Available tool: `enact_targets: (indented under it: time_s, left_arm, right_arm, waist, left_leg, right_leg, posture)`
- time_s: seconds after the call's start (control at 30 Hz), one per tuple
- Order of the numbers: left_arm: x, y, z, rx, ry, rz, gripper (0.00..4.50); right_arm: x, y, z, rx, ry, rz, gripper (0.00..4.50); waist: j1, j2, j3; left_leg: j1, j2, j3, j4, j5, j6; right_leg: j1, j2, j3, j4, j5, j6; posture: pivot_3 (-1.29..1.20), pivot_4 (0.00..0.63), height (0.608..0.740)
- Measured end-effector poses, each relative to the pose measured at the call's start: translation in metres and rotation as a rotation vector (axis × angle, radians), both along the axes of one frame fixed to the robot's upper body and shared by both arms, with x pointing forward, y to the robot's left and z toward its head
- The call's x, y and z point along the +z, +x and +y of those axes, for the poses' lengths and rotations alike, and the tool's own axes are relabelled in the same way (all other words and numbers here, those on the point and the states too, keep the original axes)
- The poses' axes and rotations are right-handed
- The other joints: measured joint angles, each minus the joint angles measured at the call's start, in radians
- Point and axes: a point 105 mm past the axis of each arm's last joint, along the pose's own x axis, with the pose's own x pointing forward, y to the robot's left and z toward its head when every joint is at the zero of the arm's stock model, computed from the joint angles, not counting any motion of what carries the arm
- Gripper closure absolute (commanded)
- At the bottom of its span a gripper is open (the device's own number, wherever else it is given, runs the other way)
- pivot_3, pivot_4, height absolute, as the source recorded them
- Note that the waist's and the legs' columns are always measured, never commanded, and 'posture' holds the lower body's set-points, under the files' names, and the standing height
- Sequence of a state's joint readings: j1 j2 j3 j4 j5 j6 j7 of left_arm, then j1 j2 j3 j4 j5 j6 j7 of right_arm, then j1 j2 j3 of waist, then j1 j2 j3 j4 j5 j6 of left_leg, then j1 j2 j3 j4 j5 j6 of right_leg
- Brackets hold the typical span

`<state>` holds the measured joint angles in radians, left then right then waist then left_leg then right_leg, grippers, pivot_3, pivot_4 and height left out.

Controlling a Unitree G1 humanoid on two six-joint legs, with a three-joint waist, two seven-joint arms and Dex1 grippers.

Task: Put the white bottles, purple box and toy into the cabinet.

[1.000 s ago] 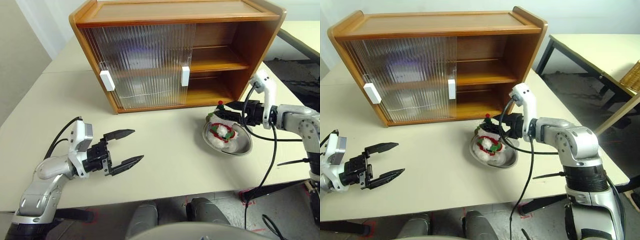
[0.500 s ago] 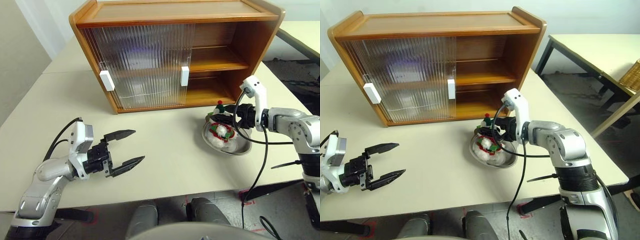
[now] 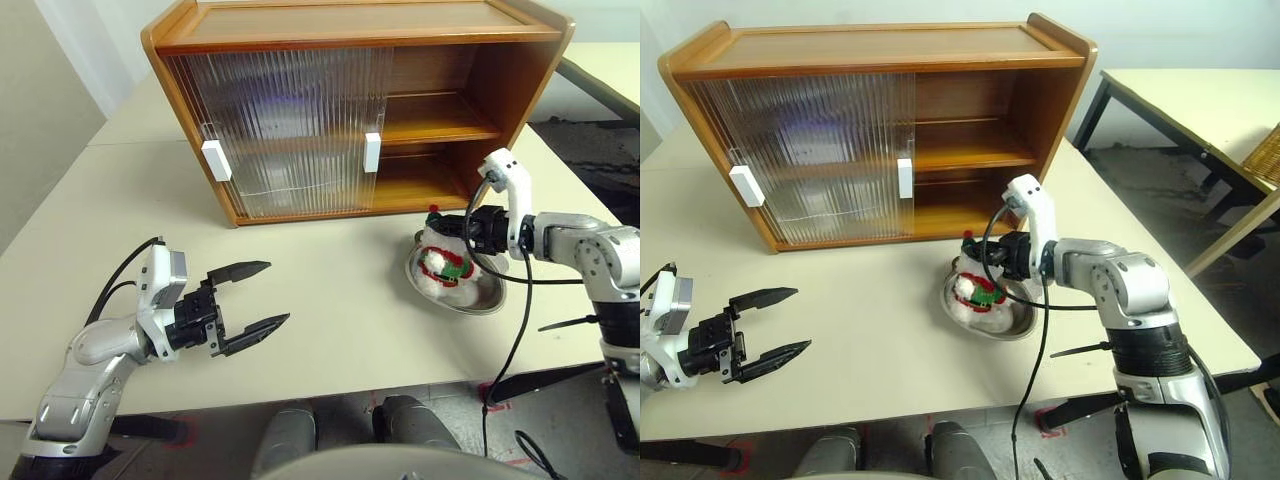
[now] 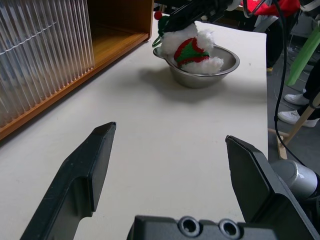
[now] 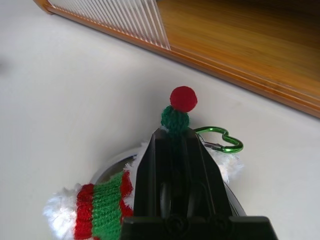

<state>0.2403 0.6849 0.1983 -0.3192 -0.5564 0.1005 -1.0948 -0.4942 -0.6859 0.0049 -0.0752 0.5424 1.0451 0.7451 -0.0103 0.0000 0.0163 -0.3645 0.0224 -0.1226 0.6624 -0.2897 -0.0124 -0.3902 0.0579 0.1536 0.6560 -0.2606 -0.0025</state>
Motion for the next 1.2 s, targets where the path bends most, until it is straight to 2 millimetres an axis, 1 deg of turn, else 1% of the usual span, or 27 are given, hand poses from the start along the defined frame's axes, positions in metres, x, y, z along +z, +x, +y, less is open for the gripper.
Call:
enact_targets:
  time_s: [0.2, 0.33, 0.43, 0.57, 0.63, 0.7, 0.83, 0.9, 0.97, 1.07, 1.2]
  left_arm:
    - [0.001, 0.001, 0.0, 0.0, 0.0, -0.006, 0.0]
    - [0.004, 0.004, -0.001, -0.006, -0.002, -0.02, 0.0]
    - [0.003, 0.004, -0.002, -0.011, -0.006, -0.015, 0.0]
    - [0.004, 0.005, -0.003, -0.015, -0.008, -0.02, 0.0]
    - [0.004, 0.005, -0.003, -0.02, -0.008, -0.023, 0.0]
    - [0.005, 0.006, -0.003, -0.024, -0.012, -0.026, 0.0]
    - [0.011, 0.008, -0.006, -0.031, -0.039, -0.045, 0.0]
    - [0.011, 0.008, -0.006, -0.031, -0.041, -0.044, 0.0]
    - [0.011, 0.008, -0.006, -0.032, -0.041, -0.043, 0.0]
    - [0.01, 0.008, -0.007, -0.036, -0.041, -0.042, 0.0]
    - [0.009, 0.007, -0.007, -0.034, -0.041, -0.037, 0.0]
  right_arm:
    - [0.014, -0.002, 0.0, 0.029, 0.025, 0.015, 4.49]
    - [0.032, -0.002, 0.004, 0.06, 0.052, -0.006, 4.49]
    - [0.047, -0.001, 0.003, 0.071, 0.065, -0.033, 4.49]
    - [0.051, -0.004, 0.0, 0.081, 0.066, -0.033, 4.49]
    - [0.053, -0.006, 0.0, 0.093, 0.071, -0.03, 4.49]
    - [0.061, -0.005, 0.002, 0.107, 0.09, -0.045, 4.49]
    - [0.099, 0.006, 0.002, 0.102, 0.139, -0.179, 4.49]
    - [0.11, 0.011, 0.001, 0.091, 0.159, -0.229, 4.49]
    - [0.118, 0.022, 0.0, 0.059, 0.176, -0.277, 4.49]
    - [0.135, 0.039, -0.005, 0.002, 0.182, -0.384, 4.49]
    - [0.147, 0.052, -0.005, -0.035, 0.195, -0.481, 4.49]
  waist:
    - [0.0, 0.0, 0.0]
    - [-0.001, 0.0, 0.0]
    - [-0.001, 0.0, 0.0]
    - [-0.001, 0.0, 0.0]
    - [-0.001, 0.0, 0.0]
    - [-0.001, 0.0, -0.001]
    - [-0.005, 0.0, -0.001]
    - [-0.007, -0.002, -0.002]
    - [-0.01, -0.001, -0.002]
    - [-0.012, 0.0, -0.003]
    - [-0.012, 0.001, -0.003]
  left_leg:
    - [0.0, 0.0, 0.0, 0.0, 0.0, 0.0]
    - [0.0, 0.0, 0.001, 0.0, 0.0, 0.0]
    - [0.0, -0.001, 0.001, 0.0, 0.0, 0.0]
    - [0.0, -0.001, 0.001, 0.0, 0.0, 0.0]
    - [0.0, -0.001, 0.002, 0.0, 0.0, 0.0]
    - [0.0, -0.001, 0.003, 0.001, 0.0, -0.001]
    - [0.0, 0.0, 0.002, 0.003, 0.0, 0.0]
    - [0.001, 0.001, 0.001, 0.004, 0.0, 0.0]
    - [0.001, 0.002, 0.0, 0.004, 0.0, 0.0]
    - [0.001, 0.003, -0.003, 0.005, 0.001, 0.0]
    - [0.001, 0.007, -0.005, 0.004, 0.001, 0.0]
  right_leg:
    - [0.0, 0.0, 0.0, 0.0, 0.0, 0.0]
    - [0.0, 0.001, 0.0, 0.001, 0.0, -0.001]
    - [0.0, 0.001, 0.0, 0.001, 0.0, -0.003]
    - [0.0, 0.001, -0.001, 0.001, 0.0, -0.003]
    - [0.0, 0.004, -0.001, 0.002, 0.0, -0.002]
    - [-0.001, 0.005, -0.001, 0.003, 0.0, -0.001]
    - [-0.001, 0.011, 0.001, 0.006, 0.0, 0.002]
    - [-0.001, 0.012, 0.001, 0.006, 0.0, 0.002]
    - [-0.001, 0.012, 0.001, 0.009, 0.0, 0.002]
    - [-0.002, 0.012, 0.002, 0.01, 0.001, 0.002]
    - [-0.003, 0.014, 0.001, 0.01, 0.002, 0.0]
  posture:
    - [0.01, 0.038, 0.74]
    - [0.0, 0.032, 0.74]
    - [0.0, 0.026, 0.74]
    - [0.0, 0.026, 0.74]
    - [-0.01, 0.022, 0.74]
    - [-0.01, 0.019, 0.74]
    - [-0.01, 0.018, 0.74]
    - [-0.01, 0.016, 0.74]
    - [-0.01, 0.017, 0.74]
    - [0.0, 0.016, 0.74]
    - [0.0, 0.018, 0.74]
